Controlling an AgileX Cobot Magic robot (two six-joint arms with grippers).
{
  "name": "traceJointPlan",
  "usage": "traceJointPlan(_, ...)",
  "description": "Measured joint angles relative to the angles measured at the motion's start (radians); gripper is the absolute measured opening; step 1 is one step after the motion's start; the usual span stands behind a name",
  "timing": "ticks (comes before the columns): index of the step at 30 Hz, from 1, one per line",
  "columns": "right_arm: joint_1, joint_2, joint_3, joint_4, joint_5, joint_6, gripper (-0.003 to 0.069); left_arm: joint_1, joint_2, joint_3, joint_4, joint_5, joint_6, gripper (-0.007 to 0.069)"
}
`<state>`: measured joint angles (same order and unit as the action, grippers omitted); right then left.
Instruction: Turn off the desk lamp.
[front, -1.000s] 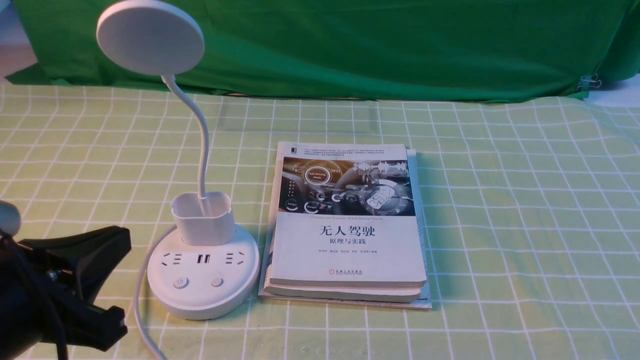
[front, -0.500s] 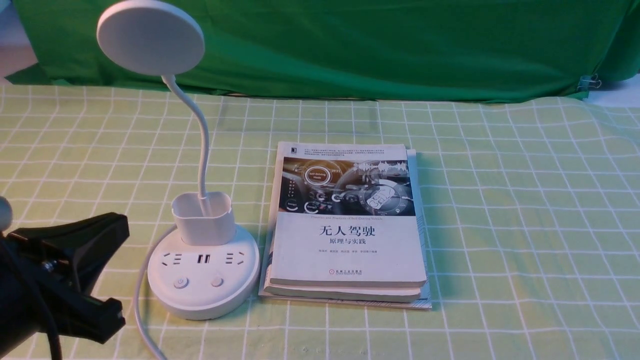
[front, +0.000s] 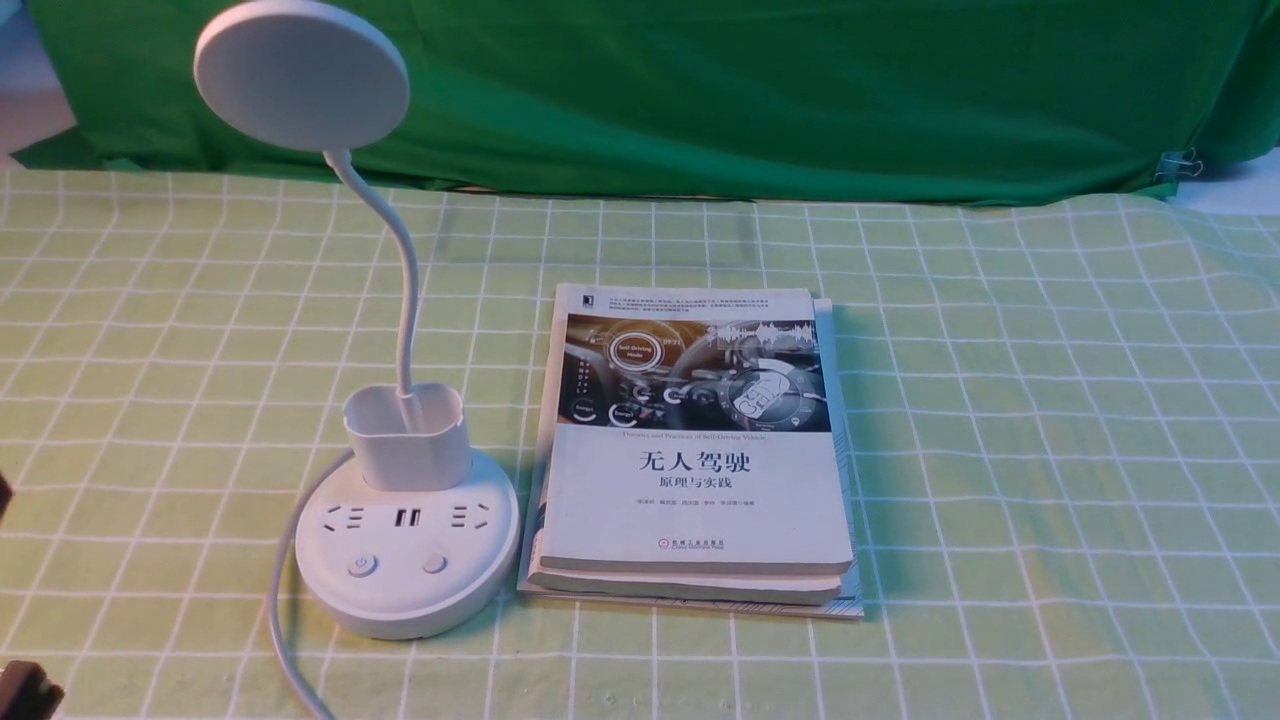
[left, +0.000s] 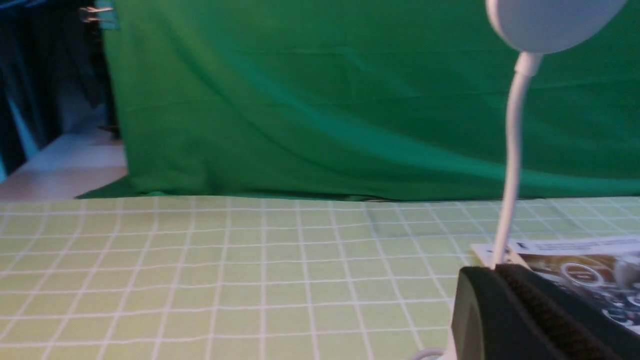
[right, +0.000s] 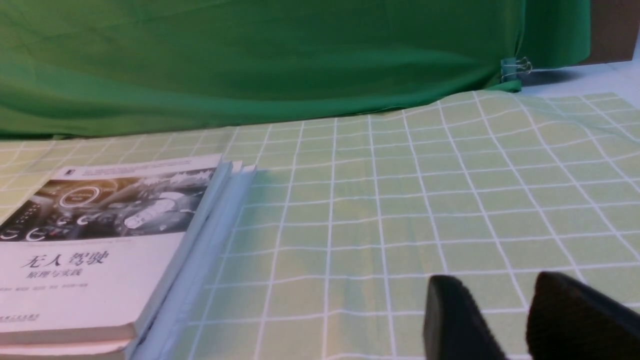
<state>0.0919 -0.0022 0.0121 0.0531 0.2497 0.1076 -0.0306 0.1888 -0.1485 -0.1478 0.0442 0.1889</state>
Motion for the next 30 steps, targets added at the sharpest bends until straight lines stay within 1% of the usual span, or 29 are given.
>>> traceJointPlan(4,0.000,0.000,0.000,0.000,0.000,0.000,0.0238,0.053,-0.077,0.060,0.000,-0.001,-0.007,0.0001)
traceJointPlan(10,0.000,0.000,0.000,0.000,0.000,0.000,0.0238,0.070,-0.165,0.149,0.000,0.012,-0.025,0.0001)
traceJointPlan(11,0.000,0.000,0.000,0.000,0.000,0.000,0.0238,0.070,-0.183,0.152,0.000,0.071,-0.042,0.0001)
traceJointPlan(15,0.000,0.000,0.000,0.000,-0.001,0.001,0.0238,0.070,-0.189,0.156,0.000,0.177,-0.050,0.0001)
traceJointPlan(19,0.000,0.000,0.000,0.000,-0.001,0.001,0.0238,0.071,-0.191,0.156,0.000,0.185,-0.027,0.0001)
traceJointPlan(30,0.000,0.000,0.000,0.000,-0.001,0.001,0.0238,0.071,-0.191,0.156,0.000,0.186,-0.025,0.0001)
